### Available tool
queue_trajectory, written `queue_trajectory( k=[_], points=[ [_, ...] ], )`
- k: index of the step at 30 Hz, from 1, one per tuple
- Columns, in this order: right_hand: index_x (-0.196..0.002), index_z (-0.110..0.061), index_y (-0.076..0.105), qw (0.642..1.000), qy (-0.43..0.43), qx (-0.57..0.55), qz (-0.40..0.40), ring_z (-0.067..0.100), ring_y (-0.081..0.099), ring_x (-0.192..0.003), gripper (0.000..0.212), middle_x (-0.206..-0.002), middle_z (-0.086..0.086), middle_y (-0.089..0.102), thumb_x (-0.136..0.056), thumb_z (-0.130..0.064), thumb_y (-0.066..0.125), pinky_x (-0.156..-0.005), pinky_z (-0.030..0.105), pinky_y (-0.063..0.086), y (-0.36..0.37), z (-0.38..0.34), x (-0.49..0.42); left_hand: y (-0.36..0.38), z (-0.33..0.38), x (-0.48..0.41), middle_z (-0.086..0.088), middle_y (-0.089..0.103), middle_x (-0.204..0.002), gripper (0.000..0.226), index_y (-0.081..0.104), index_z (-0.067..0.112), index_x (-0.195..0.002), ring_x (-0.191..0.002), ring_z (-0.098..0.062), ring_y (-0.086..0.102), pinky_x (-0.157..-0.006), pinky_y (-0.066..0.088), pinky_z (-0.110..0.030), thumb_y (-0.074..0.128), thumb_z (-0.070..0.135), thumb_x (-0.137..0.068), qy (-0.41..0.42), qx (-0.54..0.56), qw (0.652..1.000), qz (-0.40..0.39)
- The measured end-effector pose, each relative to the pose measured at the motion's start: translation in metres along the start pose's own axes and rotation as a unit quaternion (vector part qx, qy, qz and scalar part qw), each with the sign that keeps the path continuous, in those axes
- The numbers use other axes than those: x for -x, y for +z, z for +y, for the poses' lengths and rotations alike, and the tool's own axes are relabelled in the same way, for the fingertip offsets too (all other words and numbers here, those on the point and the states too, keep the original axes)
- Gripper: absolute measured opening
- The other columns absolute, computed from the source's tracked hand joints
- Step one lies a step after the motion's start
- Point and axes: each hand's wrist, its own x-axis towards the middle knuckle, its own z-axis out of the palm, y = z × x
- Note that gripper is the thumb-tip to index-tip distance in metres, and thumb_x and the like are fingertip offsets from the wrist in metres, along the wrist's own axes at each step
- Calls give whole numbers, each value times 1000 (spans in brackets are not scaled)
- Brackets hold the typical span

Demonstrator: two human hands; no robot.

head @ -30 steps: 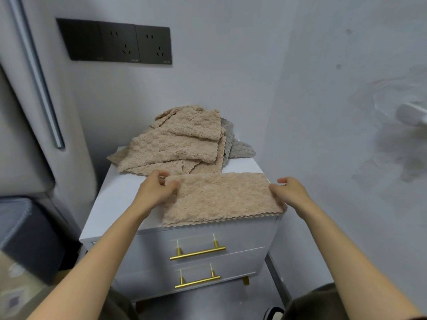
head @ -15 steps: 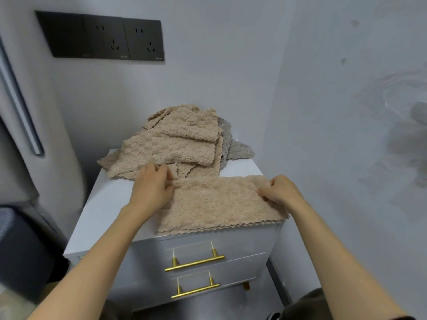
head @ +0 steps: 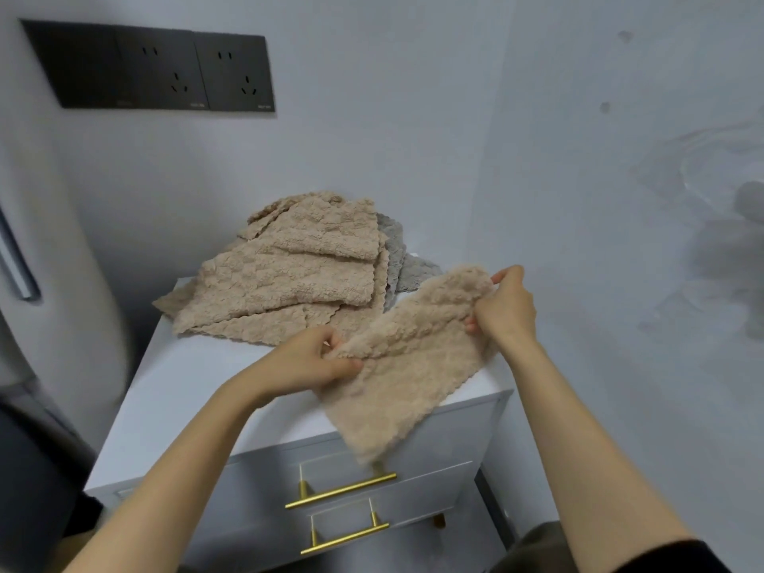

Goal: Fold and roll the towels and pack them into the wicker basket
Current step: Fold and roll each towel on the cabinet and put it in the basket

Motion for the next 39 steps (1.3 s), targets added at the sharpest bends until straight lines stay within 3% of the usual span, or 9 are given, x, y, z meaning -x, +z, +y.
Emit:
queue_trajectory(
  k=[4, 11, 14, 18, 23, 27, 31, 35, 39],
  points=[
    [-110, -18, 37, 997, -15, -72, 22, 31, 63, -88, 33, -99, 14, 63, -83, -1, 43, -78, 44, 53, 12, -11, -15, 17, 9, -2, -9, 68, -92, 30, 51, 11, -103, -75, -17, 65, -71, 55, -32, 69, 27, -86, -78, 153, 985, -32],
    [-142, -24, 32, 972, -101, -156, -144, 16, 44, -129, 52, -151, -3, 30, -97, 2, 38, -73, 13, 49, 27, -23, -8, 33, 10, -10, -13, 70, -99, 22, 59, 2, -108, -86, -22, 69, -80, 58, -39, 60, 18, -94, -152, 306, 936, -90],
    [-139, -19, 40, 976, -119, -72, -170, 17, 47, -127, 44, -146, -2, 40, -98, -3, 40, -101, 28, 43, 20, -16, -2, 34, 10, -8, -7, 63, -79, 24, 56, -1, -97, -70, -17, 69, -74, 60, -37, 61, 22, -93, -158, 290, 941, -72],
    [-119, -16, 53, 969, -151, -2, -197, 14, 55, -99, 29, -123, -1, 53, -92, -5, 47, -85, 26, 45, 5, -12, 15, 36, 15, 1, -11, 62, -61, 30, 48, 5, -77, -61, -21, 71, -55, 59, -24, 59, 28, -93, -140, 247, 958, -42],
    [-100, -16, 52, 925, -224, 107, -288, 6, 47, -81, 23, -98, -5, 50, -81, -5, 56, -63, 11, 36, -19, -2, 55, 37, 6, 8, -4, 70, -65, 43, 40, 13, -114, -52, -15, 65, -60, 58, -29, 59, 42, -90, -103, 67, 992, 30],
    [-101, -23, 42, 881, -289, 192, -322, 11, 37, -92, 34, -103, -8, 40, -77, -24, 66, -73, 18, 35, -23, 15, 90, 37, -6, 13, 10, 62, -87, 50, 43, 26, -121, -75, -9, 60, -72, 53, -32, 58, 57, -84, -7, -148, 982, 121],
    [-109, -20, 36, 825, -393, 345, -215, 19, 39, -103, 66, -117, 0, 41, -65, -54, 71, -82, 31, 41, -6, 39, 114, 35, -14, 17, 10, 44, -125, 41, 51, 41, -125, -117, -11, 42, -93, 42, -30, 58, 51, -85, 161, -188, 962, 112],
    [-105, -15, 40, 828, -418, 347, -139, 24, 53, -89, 59, -108, 5, 51, -59, -22, 76, -67, 31, 49, 5, 49, 117, 36, -27, 19, 20, 22, -153, 80, 45, 50, -133, -144, -8, 8, -113, 23, -34, 33, 89, -64, 203, -252, 946, 11],
    [-101, -13, 49, 832, -441, 297, -159, 24, 53, -85, 32, -103, 5, 55, -73, -10, 65, -66, 32, 47, -6, 47, 114, 39, -32, 19, 19, 21, -153, 77, 37, 45, -140, -143, -5, 4, -116, 23, -33, 39, 80, -72, 224, -303, 926, 20]
  ],
)
